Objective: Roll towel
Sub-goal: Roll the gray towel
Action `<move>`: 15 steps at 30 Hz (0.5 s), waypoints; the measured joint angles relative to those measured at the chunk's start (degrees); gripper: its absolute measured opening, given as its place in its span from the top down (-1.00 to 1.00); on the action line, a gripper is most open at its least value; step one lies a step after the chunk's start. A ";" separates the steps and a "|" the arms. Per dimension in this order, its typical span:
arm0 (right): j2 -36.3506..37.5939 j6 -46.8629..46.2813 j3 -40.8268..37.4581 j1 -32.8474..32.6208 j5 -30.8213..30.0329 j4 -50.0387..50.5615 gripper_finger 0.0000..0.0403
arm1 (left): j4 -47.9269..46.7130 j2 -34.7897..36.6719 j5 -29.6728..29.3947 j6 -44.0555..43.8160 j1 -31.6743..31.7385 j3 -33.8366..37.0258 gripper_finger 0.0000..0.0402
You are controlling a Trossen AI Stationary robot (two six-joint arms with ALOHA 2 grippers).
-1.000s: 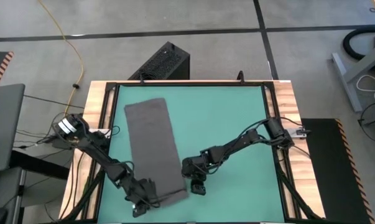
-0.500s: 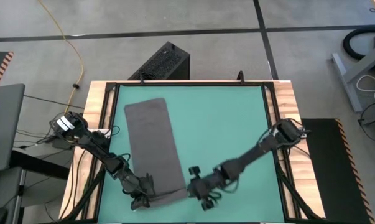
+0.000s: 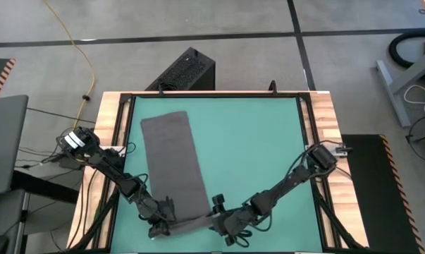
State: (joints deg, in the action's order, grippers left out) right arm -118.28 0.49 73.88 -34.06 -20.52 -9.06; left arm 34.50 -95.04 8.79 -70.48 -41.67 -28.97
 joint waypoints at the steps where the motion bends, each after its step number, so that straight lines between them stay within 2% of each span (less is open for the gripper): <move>1: -0.74 0.17 0.20 0.04 -0.82 -0.18 -0.25 | 0.01 0.00 0.00 0.10 0.00 0.00 0.97; 15: -9.27 4.13 5.76 0.05 -4.38 -0.32 -0.26 | 1.53 -0.15 -0.09 1.86 0.02 0.05 0.97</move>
State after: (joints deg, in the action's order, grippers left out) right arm -127.55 4.62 79.64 -34.01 -24.90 -9.38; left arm 36.03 -95.19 8.70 -68.62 -41.65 -28.93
